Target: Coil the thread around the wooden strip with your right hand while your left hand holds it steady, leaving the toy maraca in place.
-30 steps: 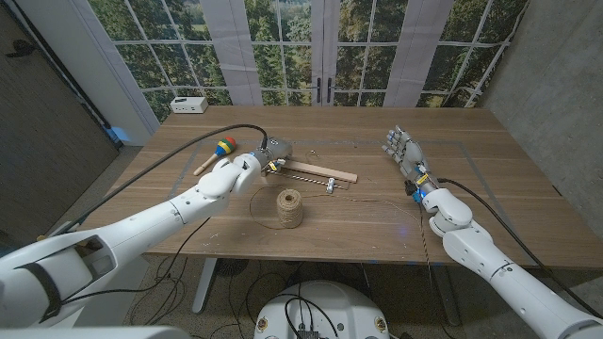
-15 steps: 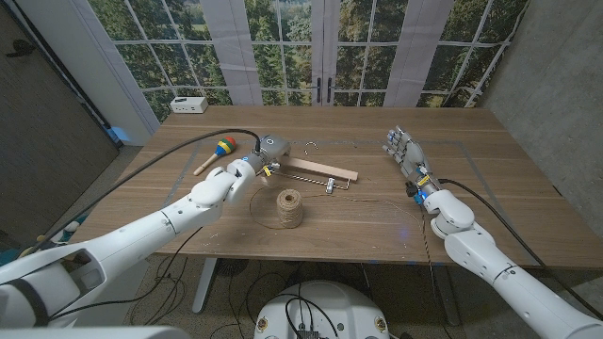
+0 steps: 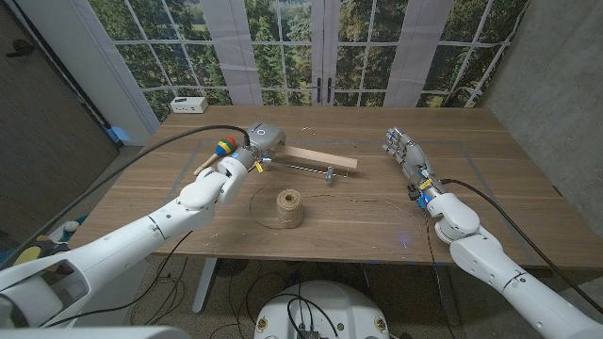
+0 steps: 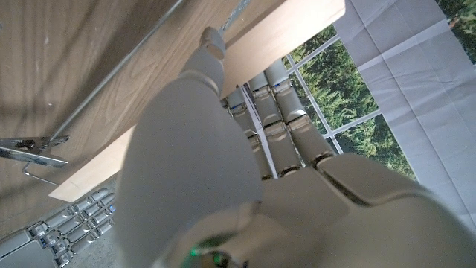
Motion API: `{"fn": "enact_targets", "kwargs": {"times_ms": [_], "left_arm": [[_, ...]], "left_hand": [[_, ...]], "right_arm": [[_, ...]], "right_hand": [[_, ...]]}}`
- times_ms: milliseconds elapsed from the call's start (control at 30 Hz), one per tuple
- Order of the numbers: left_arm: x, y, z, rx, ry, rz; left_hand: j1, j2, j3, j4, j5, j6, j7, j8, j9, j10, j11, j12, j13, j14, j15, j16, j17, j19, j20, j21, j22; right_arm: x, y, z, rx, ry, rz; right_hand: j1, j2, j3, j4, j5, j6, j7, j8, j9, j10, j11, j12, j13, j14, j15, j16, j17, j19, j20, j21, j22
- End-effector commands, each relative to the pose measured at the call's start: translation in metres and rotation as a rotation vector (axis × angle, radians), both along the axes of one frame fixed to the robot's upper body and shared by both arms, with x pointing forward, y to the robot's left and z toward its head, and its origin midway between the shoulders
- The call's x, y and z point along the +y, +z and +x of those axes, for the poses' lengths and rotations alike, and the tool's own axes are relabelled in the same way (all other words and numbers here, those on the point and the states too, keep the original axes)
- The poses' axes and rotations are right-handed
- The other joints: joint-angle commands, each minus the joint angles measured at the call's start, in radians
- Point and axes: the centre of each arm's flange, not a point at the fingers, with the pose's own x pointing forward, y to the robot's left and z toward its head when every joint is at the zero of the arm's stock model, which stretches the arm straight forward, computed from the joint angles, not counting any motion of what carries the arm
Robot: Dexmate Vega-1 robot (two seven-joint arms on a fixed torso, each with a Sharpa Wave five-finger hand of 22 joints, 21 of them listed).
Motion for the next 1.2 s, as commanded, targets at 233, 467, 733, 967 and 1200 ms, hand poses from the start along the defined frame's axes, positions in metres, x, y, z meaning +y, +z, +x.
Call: {"fn": "enact_targets", "kwargs": {"times_ms": [233, 467, 733, 967, 1200], "left_arm": [[0.015, 0.018, -0.028, -0.105, -0.003, -0.037], [0.019, 0.021, -0.035, -0.144, -0.012, -0.042], [0.028, 0.024, -0.040, -0.170, -0.006, -0.063], [0.035, 0.027, -0.046, -0.205, 0.003, -0.076], [0.040, 0.033, -0.051, -0.215, 0.003, -0.102]], "left_hand": [[0.070, 0.061, 0.004, 0.004, 0.003, 0.174, 0.031, -0.008, -0.003, 0.028, -0.015, -0.006, 0.138, 0.169, -0.238, 0.002, 0.218, 0.039, -0.072, 0.023, 0.007], [0.072, 0.060, 0.003, 0.006, 0.003, 0.178, 0.033, -0.010, -0.005, 0.030, -0.015, -0.008, 0.141, 0.170, -0.238, 0.001, 0.222, 0.036, -0.072, 0.034, 0.009], [0.074, 0.059, 0.001, 0.007, 0.002, 0.182, 0.034, -0.014, -0.007, 0.033, -0.015, -0.011, 0.144, 0.175, -0.237, 0.001, 0.227, 0.032, -0.071, 0.048, 0.010], [0.076, 0.059, 0.000, 0.008, 0.002, 0.181, 0.035, -0.019, -0.008, 0.033, -0.016, -0.014, 0.148, 0.177, -0.238, 0.001, 0.232, 0.028, -0.071, 0.060, 0.010], [0.078, 0.059, -0.001, 0.009, 0.002, 0.182, 0.032, -0.024, -0.009, 0.032, -0.011, -0.019, 0.150, 0.174, -0.242, -0.003, 0.237, 0.021, -0.071, 0.073, 0.010]], "right_arm": [[0.017, 0.004, -0.045, -0.095, -0.101, -0.201], [0.025, 0.004, -0.058, -0.106, -0.183, -0.299], [0.038, 0.008, -0.072, -0.174, -0.247, -0.386], [0.051, 0.010, -0.085, -0.236, -0.285, -0.447], [0.063, 0.015, -0.100, -0.282, -0.320, -0.549]], "right_hand": [[0.030, -0.004, 0.007, -0.017, -0.007, 0.010, 0.002, 0.007, 0.006, 0.010, 0.006, 0.002, 0.004, 0.015, 0.006, 0.003, 0.000, 0.011, 0.007, 0.004, 0.004], [0.056, -0.019, 0.009, -0.040, -0.010, 0.051, -0.004, 0.021, 0.007, 0.029, 0.006, 0.008, 0.004, 0.030, 0.008, 0.005, 0.000, 0.017, 0.012, 0.005, 0.005], [0.121, -0.022, 0.028, -0.068, -0.012, 0.113, -0.006, 0.037, 0.010, 0.087, 0.009, 0.026, 0.005, 0.065, 0.004, 0.013, -0.001, 0.047, 0.013, 0.012, 0.005], [0.185, -0.020, 0.046, -0.076, -0.011, 0.180, -0.019, 0.051, 0.012, 0.138, 0.003, 0.039, 0.006, 0.116, 0.000, 0.022, 0.000, 0.076, 0.019, 0.017, 0.005], [0.200, -0.021, 0.049, -0.075, -0.011, 0.186, -0.026, 0.049, 0.012, 0.141, -0.005, 0.037, 0.007, 0.124, -0.004, 0.022, 0.000, 0.076, 0.023, 0.016, 0.005]]}}
